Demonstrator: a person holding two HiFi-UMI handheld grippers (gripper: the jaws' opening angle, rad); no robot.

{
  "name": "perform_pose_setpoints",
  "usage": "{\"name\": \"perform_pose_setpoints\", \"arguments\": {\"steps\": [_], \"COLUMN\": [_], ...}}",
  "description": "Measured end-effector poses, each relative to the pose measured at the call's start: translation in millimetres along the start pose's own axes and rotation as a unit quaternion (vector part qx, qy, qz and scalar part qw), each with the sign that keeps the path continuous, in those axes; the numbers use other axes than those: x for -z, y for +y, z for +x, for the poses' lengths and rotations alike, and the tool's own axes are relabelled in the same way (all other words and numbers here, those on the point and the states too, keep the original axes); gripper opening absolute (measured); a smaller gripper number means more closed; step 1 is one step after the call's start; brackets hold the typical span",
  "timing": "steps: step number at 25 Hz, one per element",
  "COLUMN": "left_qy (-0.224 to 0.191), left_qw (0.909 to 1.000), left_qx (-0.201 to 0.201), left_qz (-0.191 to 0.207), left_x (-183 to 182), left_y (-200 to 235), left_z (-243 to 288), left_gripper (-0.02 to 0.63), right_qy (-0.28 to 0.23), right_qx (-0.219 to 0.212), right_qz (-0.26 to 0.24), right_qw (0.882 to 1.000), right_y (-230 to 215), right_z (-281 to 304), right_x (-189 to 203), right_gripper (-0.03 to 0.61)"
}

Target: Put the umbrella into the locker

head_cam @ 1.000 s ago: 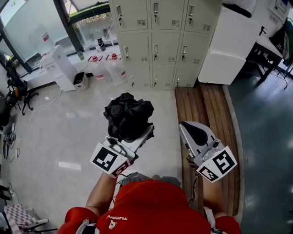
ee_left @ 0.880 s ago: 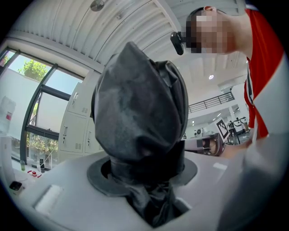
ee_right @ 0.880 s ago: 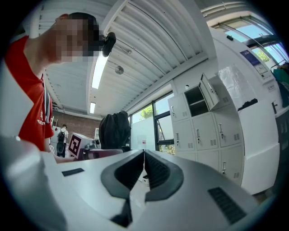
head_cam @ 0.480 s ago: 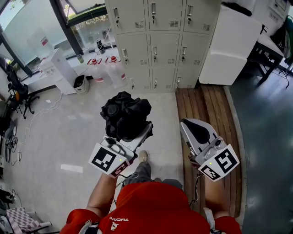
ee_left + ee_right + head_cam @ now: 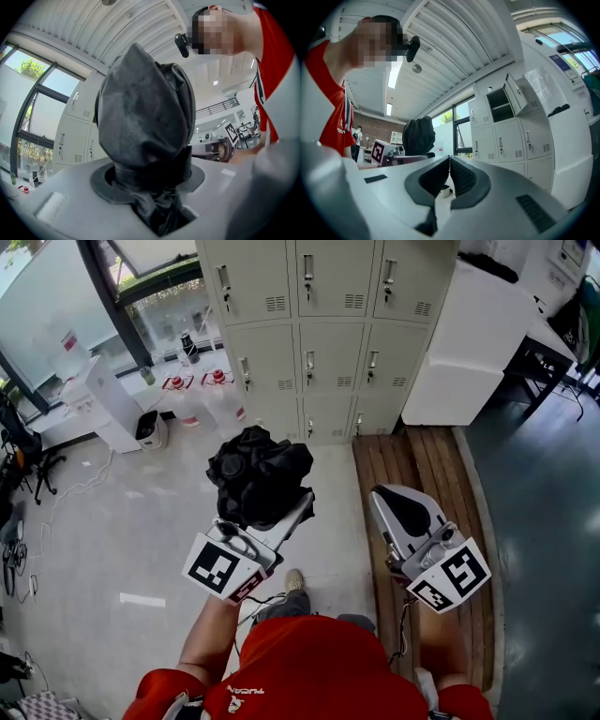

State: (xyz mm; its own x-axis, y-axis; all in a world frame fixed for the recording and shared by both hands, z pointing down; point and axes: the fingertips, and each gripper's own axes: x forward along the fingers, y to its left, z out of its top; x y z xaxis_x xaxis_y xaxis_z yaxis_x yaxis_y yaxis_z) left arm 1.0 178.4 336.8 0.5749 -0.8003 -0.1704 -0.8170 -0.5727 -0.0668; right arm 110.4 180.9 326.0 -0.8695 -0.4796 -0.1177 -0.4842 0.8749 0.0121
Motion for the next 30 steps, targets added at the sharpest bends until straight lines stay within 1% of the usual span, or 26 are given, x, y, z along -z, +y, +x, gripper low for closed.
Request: {"name": "perform_pose_setpoints", "arguments": {"steps": [4,9,12,16,20,25,28,30], "left_qy": [-0.002,-0.007,-0.022,-0.012,-0.008,-0.012,0.002,0.004], "left_qw": [1.0,0.9998,0.9995,0.9997,0.9997,0.9997,0.9997,0.9998], "left_qx": [0.008,0.015,0.023,0.02,0.022,0.021,0.014,0.01], "left_qz": [0.003,0.007,0.008,0.004,-0.011,-0.009,-0.017,-0.019], "left_x": [-1.5,0.8,-1.5,8.9,15.8,21.1,29.7,33.4], "left_y": [46.4,100.6,131.0,169.5,189.9,212.1,224.8,233.7], "left_z": [23.2,39.3,46.5,58.5,72.0,92.7,107.1,119.9], "left_gripper": [0.21,0.21,0.21,0.21,0.21,0.21,0.21,0.21], "right_qy": [-0.003,-0.007,-0.008,-0.004,0.007,0.005,0.004,0.002], "right_qx": [0.01,0.018,0.023,0.027,0.032,0.033,0.025,0.021], "right_qz": [0.004,-0.002,-0.003,0.0,-0.003,0.0,0.0,0.0], "right_qw": [1.0,1.0,1.0,1.0,0.999,0.999,1.0,1.0], "right_y": [-27.4,-51.9,-63.6,-79.2,-95.8,-123.2,-140.9,-155.5], "right_z": [42.8,95.2,125.3,156.7,174.7,194.1,207.0,214.3], "right_x": [-3.5,-1.5,1.5,7.1,10.3,10.2,14.9,16.9], "right_gripper": [0.002,0.002,0.002,0.002,0.002,0.002,0.002,0.002]}}
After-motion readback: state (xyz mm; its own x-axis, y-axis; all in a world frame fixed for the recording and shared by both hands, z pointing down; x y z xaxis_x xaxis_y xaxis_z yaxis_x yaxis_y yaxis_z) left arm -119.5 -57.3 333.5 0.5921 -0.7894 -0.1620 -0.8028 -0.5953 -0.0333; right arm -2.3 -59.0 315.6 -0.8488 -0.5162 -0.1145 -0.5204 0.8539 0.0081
